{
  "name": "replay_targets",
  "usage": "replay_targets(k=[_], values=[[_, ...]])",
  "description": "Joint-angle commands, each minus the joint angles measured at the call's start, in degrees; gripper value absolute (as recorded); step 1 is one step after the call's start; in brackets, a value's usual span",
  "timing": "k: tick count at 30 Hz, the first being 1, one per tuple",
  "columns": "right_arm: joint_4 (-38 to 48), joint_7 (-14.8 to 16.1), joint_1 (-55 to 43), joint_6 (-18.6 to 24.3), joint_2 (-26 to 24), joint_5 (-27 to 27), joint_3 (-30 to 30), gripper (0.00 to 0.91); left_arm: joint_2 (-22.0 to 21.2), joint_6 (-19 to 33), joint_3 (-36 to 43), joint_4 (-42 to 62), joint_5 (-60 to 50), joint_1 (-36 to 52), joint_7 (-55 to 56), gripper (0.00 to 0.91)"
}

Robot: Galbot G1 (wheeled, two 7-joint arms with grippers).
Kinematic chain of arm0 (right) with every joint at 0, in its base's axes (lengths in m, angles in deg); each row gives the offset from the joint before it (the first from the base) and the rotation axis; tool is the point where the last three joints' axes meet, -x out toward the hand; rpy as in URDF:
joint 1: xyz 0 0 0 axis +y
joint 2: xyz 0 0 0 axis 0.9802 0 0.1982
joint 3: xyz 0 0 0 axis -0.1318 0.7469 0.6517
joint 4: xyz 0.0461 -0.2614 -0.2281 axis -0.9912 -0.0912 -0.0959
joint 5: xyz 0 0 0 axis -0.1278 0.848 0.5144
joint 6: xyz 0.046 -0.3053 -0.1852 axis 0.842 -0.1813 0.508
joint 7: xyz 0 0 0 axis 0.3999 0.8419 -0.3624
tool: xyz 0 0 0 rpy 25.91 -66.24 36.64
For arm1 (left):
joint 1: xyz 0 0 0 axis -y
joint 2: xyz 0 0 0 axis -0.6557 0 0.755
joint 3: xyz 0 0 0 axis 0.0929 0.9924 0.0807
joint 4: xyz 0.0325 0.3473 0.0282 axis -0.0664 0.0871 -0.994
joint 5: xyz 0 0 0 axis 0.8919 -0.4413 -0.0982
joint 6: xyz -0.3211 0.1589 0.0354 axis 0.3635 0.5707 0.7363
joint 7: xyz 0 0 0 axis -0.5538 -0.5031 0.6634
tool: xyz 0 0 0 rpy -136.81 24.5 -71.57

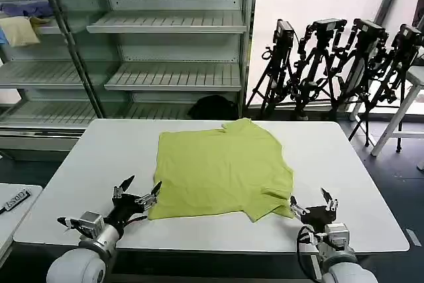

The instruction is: Fold and organize the clothes.

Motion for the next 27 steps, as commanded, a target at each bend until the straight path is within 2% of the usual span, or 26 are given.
replay_targets(k=[1,17,24,27], values=[[-1.8,-0.4,0.2,-1.5,-0.1,-1.0,-0.2,0.907,0.1,0.1,0.1,-0.1,0.0,0.0,-0.1,0.907],[0.1,0.7,1.8,-0.8,-0.1,-1.2,0.0,0.907,-0.6,-1.2,2.0,-1.3,-1.7,-0.5,1.6,0.907],[1.5,1.2,3.6,1.9,1.1,0.0,0.9,0.907,-0.8,-0.5,5.1,2.0,-6.3,-0.9,1.2,0.907],[1.3,2.3,3.5,2.1,1.7,1.2,1.9,0.907,-1.1,-0.6,5.9,2.8,-7.1,-1.6,1.6,0.907]])
